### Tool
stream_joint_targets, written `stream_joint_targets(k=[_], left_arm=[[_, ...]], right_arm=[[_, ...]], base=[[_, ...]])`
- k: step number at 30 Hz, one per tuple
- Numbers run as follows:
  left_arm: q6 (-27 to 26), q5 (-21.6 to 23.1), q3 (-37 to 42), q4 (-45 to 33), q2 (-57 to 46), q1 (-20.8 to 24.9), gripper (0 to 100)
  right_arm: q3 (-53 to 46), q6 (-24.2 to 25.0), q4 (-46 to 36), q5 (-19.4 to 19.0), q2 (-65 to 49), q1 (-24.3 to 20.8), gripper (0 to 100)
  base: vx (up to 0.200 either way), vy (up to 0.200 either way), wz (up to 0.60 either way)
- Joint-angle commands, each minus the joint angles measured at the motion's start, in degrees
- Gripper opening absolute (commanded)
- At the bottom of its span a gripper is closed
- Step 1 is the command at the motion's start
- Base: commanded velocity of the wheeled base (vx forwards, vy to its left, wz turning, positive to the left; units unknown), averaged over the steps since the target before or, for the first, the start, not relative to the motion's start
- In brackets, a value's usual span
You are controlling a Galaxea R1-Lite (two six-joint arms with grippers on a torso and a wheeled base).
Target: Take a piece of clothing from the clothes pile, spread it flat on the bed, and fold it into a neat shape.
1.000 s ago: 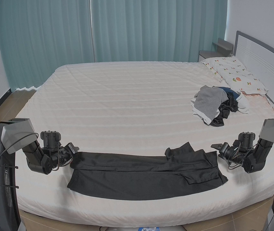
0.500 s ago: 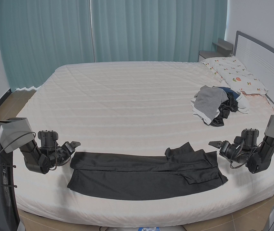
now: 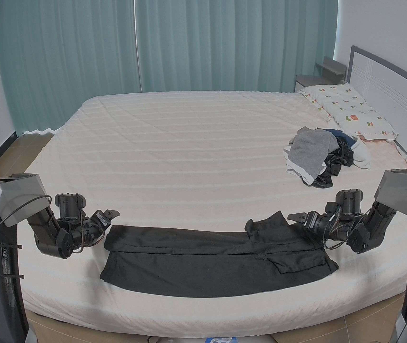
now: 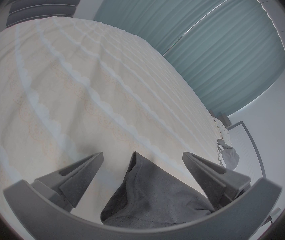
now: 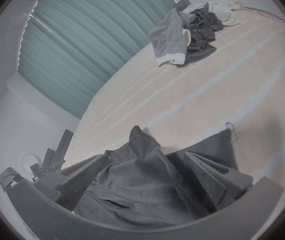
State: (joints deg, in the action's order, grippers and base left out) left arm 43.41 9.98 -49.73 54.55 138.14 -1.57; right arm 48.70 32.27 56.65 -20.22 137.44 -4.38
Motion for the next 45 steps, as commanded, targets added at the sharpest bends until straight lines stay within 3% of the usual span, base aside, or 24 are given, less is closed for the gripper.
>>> stream_joint_targets(k=[1,2,9,15,25,40,41,45], left_arm=[[0.01,0.04,-0.02,0.03,-0.07,-0.01,100],[0.01,0.04,-0.11,0.03,0.02,-0.01,100],[0.01,-0.05,-0.55,0.12,0.46,-0.36,100],[-0.08,0.04,-0.28,0.03,0.28,-0.71,100],[-0.08,-0.05,-0.11,0.29,0.28,-0.62,100],[0.01,0.04,2.00,0.38,-2.26,-0.62,100],[0.01,-0.05,2.18,0.38,-2.53,-0.62,100],[-0.26,-0.93,3.76,0.38,-5.17,-0.54,100]], right_arm=[[2.01,-0.10,-0.58,0.01,2.31,-0.63,100],[1.75,-0.10,-0.58,0.01,2.22,-0.63,0],[-1.33,-3.97,-0.22,0.10,1.17,0.16,0],[-5.37,-4.14,0.22,-0.17,-2.61,0.60,0],[-16.09,-5.02,3.73,-5.00,-7.97,0.69,0],[-22.16,-10.12,4.26,-5.00,-7.97,1.39,0],[-22.25,-10.56,4.43,-4.91,-7.80,1.39,100],[-22.69,-9.68,6.98,-4.39,-8.76,1.56,100]], base=[[0.000,0.000,0.00],[0.000,0.000,0.00],[0.000,0.000,0.00],[0.000,0.000,0.00],[0.000,0.000,0.00],[0.000,0.000,0.00],[0.000,0.000,0.00],[0.000,0.000,0.00]])
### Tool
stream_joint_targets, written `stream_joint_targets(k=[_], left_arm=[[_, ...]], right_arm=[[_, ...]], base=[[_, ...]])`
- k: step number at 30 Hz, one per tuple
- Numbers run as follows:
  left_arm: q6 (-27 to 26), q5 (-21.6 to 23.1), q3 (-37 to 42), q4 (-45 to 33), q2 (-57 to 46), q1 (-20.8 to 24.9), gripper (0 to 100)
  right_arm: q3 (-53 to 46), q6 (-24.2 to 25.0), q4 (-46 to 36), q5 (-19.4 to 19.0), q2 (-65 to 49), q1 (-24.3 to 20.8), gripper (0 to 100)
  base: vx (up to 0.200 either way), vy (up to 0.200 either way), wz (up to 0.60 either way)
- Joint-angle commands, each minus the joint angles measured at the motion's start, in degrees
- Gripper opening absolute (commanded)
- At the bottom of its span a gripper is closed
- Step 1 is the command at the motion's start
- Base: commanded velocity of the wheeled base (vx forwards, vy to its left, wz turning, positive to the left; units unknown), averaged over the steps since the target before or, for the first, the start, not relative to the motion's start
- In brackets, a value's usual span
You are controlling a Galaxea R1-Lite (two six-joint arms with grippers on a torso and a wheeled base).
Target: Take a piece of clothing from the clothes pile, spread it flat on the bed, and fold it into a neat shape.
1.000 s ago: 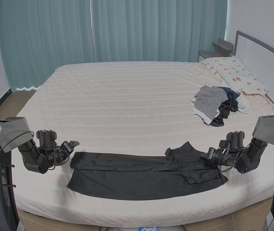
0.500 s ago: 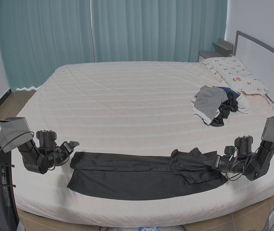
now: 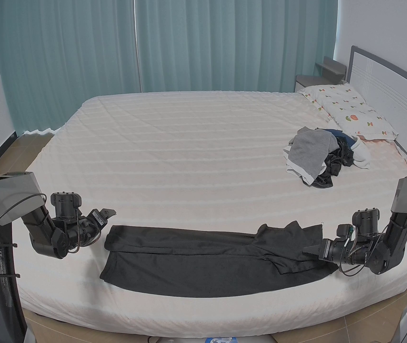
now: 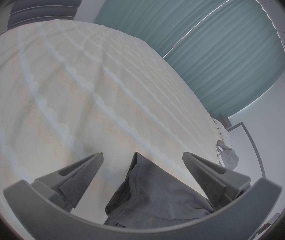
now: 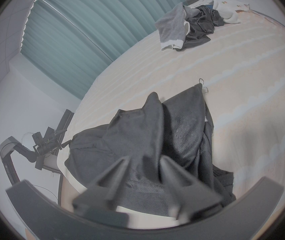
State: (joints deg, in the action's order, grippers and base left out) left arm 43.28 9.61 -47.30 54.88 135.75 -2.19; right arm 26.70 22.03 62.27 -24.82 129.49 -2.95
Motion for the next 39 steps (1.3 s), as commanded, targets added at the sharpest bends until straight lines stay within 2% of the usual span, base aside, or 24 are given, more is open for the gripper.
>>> stream_joint_targets(k=[1,3,5,6,7,11,16,20,23,25,29,39], left_arm=[[-0.12,-0.99,2.04,0.05,-4.18,0.17,100],[0.05,-1.61,3.18,-0.04,-6.64,0.26,100],[0.14,-1.61,5.82,-0.83,-12.00,1.23,100],[0.14,-1.61,5.82,-0.83,-12.00,1.23,100],[0.14,-1.78,7.22,-1.71,-14.82,2.81,100],[0.14,-2.05,7.66,-8.12,-16.66,4.57,100],[3.31,-2.05,9.86,-10.67,-16.31,4.66,100],[4.01,-2.05,11.44,-10.67,-15.17,5.53,100],[4.01,-2.31,11.35,-10.41,-13.76,5.89,100],[3.92,-4.86,10.74,-10.76,-12.09,6.33,100],[3.74,-10.40,10.21,-10.67,-8.75,8.70,100],[3.83,-11.54,5.99,-10.85,-5.41,8.96,100]], right_arm=[[-1.12,1.17,2.07,0.39,-1.87,0.14,100],[-2.09,2.84,2.51,0.65,-3.45,0.23,100],[-3.05,8.65,2.24,1.35,-7.32,-0.13,100],[-3.05,8.65,2.24,1.35,-7.32,-0.13,100],[-3.76,13.30,1.63,4.43,-9.96,-1.18,100],[-6.04,20.25,1.80,12.16,-12.59,-5.93,100],[-7.54,24.73,1.63,14.98,-13.12,-8.83,100],[-7.71,29.91,1.54,18.67,-12.95,-10.85,100],[-7.71,30.71,1.19,20.25,-12.68,-11.64,100],[-7.27,31.15,-0.22,22.18,-12.51,-12.25,100],[-7.36,32.20,-0.66,22.62,-12.59,-12.34,100],[-7.98,32.29,-0.48,25.44,-12.95,-13.75,100]], base=[[0.000,0.000,0.00],[0.000,0.000,0.00],[0.000,0.000,0.00],[0.000,0.000,0.00],[0.000,0.000,0.00],[0.000,0.000,0.00],[0.000,0.000,0.00],[0.000,0.000,0.00],[0.000,0.000,0.00],[0.000,0.000,0.00],[0.000,0.000,0.00],[0.000,0.000,0.00]])
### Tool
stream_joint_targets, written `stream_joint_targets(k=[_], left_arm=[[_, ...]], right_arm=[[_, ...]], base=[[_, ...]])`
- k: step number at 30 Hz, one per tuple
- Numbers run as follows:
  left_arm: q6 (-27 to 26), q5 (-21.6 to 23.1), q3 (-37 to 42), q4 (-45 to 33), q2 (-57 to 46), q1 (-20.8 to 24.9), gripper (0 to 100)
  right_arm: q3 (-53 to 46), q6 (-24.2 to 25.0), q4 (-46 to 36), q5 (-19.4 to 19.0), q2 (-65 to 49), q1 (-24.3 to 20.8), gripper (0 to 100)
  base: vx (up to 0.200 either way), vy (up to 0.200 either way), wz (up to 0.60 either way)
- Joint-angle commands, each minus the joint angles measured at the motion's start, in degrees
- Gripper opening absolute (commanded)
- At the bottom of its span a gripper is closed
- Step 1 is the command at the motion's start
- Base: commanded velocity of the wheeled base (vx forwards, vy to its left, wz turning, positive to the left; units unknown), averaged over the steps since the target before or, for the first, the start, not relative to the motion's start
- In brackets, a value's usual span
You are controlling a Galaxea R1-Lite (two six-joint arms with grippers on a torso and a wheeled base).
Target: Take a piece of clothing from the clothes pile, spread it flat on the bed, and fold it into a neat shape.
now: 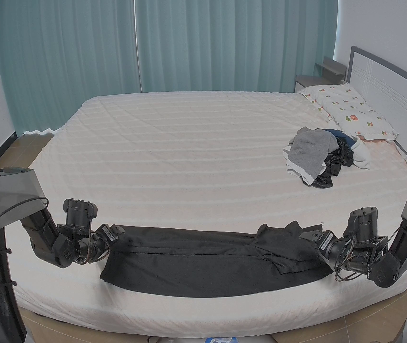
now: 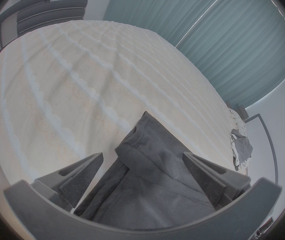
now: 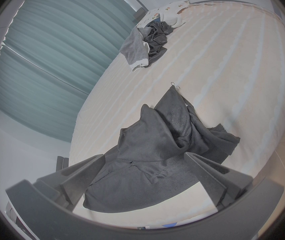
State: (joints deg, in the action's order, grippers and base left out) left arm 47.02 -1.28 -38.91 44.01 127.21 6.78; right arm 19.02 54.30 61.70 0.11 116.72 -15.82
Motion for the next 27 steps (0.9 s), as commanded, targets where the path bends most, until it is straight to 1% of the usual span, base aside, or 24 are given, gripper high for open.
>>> stream_joint_targets(k=[1,13,14,15,17,18,19,20,22,27], left_arm=[[0.09,-1.09,-3.01,0.03,3.40,-0.19,100],[0.27,-2.41,-7.05,-2.70,6.30,0.08,100],[0.27,-2.59,-7.67,-2.70,6.74,0.08,100],[0.27,-2.68,-7.76,-2.70,6.74,0.08,0],[0.35,-4.96,-8.20,-2.61,7.09,0.08,0],[0.35,-4.96,-8.20,-2.61,7.09,0.08,0],[0.35,-7.33,-8.11,-2.26,6.82,0.08,0],[0.35,-8.30,-8.11,-2.26,6.74,0.08,0],[0.53,-9.18,-8.11,-2.17,6.30,-0.10,0],[0.62,-9.09,-7.93,-2.17,4.10,-0.36,0]], right_arm=[[-0.38,0.02,0.09,0.59,-0.18,-0.96,100],[0.23,0.02,0.53,0.59,0.26,-1.40,100],[0.23,-0.07,0.44,0.59,0.35,-2.11,100],[0.23,-0.07,0.35,0.59,0.43,-2.19,100],[0.32,0.02,0.35,0.68,1.14,-2.90,100],[0.32,0.02,0.35,0.68,1.14,-2.90,100],[0.32,0.02,0.27,0.68,1.58,-3.60,100],[0.32,0.02,0.18,0.68,1.66,-3.86,100],[0.49,0.11,0.09,0.77,2.19,-4.13,100],[1.64,0.72,-1.49,1.47,2.98,-4.66,100]], base=[[0.000,0.000,0.00],[0.000,0.000,0.00],[0.000,0.000,0.00],[0.000,0.000,0.00],[0.000,0.000,0.00],[0.000,0.000,0.00],[0.000,0.000,0.00],[0.000,0.000,0.00],[0.000,0.000,0.00],[0.000,0.000,0.00]])
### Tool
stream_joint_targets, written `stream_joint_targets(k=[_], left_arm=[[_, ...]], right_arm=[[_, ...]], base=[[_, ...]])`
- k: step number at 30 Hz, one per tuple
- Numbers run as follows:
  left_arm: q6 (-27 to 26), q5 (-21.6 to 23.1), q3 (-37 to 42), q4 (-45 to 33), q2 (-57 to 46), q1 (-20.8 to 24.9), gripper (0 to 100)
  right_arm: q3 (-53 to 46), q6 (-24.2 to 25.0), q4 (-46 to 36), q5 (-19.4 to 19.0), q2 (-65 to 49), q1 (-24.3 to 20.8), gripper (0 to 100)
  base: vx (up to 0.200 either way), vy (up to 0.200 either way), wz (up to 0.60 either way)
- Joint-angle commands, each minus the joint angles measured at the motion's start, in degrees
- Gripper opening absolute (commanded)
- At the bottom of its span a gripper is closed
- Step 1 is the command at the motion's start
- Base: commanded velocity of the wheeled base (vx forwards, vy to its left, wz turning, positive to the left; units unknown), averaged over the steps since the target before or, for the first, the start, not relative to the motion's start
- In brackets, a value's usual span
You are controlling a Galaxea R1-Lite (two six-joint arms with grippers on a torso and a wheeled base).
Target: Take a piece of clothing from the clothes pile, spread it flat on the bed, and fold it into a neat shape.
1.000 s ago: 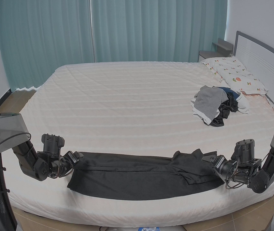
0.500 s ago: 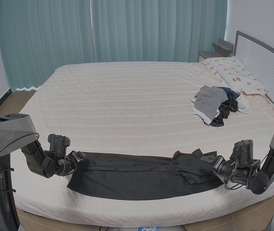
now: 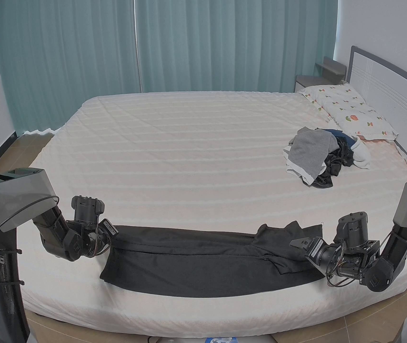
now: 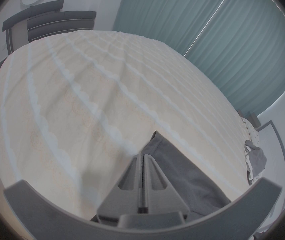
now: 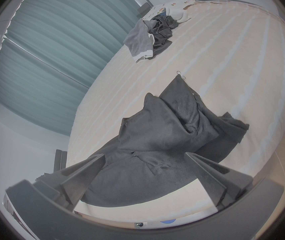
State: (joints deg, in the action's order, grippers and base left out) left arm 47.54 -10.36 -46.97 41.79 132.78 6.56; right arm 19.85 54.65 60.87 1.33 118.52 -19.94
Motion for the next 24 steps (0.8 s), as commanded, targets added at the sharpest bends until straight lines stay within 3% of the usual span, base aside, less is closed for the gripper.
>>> stream_joint_targets(k=[1,11,14,24], left_arm=[[0.18,-0.10,0.12,0.13,-1.56,-0.14,0],[0.97,-0.01,0.04,0.22,-1.82,0.03,0],[0.97,0.08,0.04,0.31,-2.00,0.03,0],[0.97,0.17,0.21,1.01,-2.26,-0.05,0]], right_arm=[[1.86,1.51,-2.24,0.52,1.37,-0.71,100],[11.09,8.37,-16.39,1.48,1.72,-2.38,100],[12.59,8.28,-16.66,3.77,3.39,-2.29,100],[15.05,8.37,-16.13,4.74,8.57,-2.03,100]], base=[[0.000,0.000,0.00],[0.000,0.000,0.00],[0.000,0.000,0.00],[0.000,0.000,0.00]])
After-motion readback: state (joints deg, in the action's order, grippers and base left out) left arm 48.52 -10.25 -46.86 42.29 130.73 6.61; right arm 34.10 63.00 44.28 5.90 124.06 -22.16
